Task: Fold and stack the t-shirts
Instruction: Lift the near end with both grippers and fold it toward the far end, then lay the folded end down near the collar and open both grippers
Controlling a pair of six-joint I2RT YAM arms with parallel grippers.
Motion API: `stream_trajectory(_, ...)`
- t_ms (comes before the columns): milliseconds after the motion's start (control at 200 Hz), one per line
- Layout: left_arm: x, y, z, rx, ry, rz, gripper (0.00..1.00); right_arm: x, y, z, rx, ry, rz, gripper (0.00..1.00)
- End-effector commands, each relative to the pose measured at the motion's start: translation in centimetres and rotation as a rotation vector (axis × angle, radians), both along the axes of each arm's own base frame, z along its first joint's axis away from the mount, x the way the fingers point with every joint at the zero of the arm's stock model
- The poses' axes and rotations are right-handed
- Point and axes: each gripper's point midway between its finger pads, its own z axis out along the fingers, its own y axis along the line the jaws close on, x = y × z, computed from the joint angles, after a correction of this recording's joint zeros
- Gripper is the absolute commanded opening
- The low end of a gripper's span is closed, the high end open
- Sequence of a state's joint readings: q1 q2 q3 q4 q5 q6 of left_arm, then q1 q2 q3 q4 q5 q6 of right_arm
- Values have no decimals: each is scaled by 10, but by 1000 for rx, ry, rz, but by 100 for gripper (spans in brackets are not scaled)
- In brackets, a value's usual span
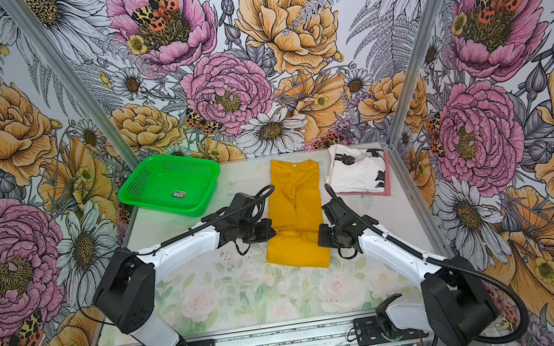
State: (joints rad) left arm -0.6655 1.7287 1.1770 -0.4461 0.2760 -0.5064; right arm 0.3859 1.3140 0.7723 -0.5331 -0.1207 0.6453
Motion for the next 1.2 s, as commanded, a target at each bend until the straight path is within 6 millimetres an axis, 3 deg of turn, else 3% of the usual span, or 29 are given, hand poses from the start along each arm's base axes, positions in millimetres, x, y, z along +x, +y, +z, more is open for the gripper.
stream_trajectory(0,28,-2,8,-7,-53,-21,0,41,13,11,54,-77,62,0)
stream_trajectory(55,42,-3,14,-15,-74,-16,0,55,14,8,51,-68,69,0)
stream_trajectory(70,44,-4,1,-1,-53,-16,0,59,14,7,51,-66,70,0)
stream_trajectory(250,81,-3,-2,-26,-53,8,0,100,15,0,74,-45,67,0)
stream_trajectory(430,102,-2,-3,-51,-51,16,0,125,7,-6,82,-34,28,0)
stream_trajectory(761,117,-15,-2,-86,-53,-14,0,144,-3,-10,96,-27,-24,0)
stream_trajectory(1111,132,-12,-10,-84,-40,0,0,155,-7,-7,105,-35,-43,0)
stream_trajectory(1196,136,-13,-10,-96,-39,-7,0,157,-7,-8,107,-34,-45,19)
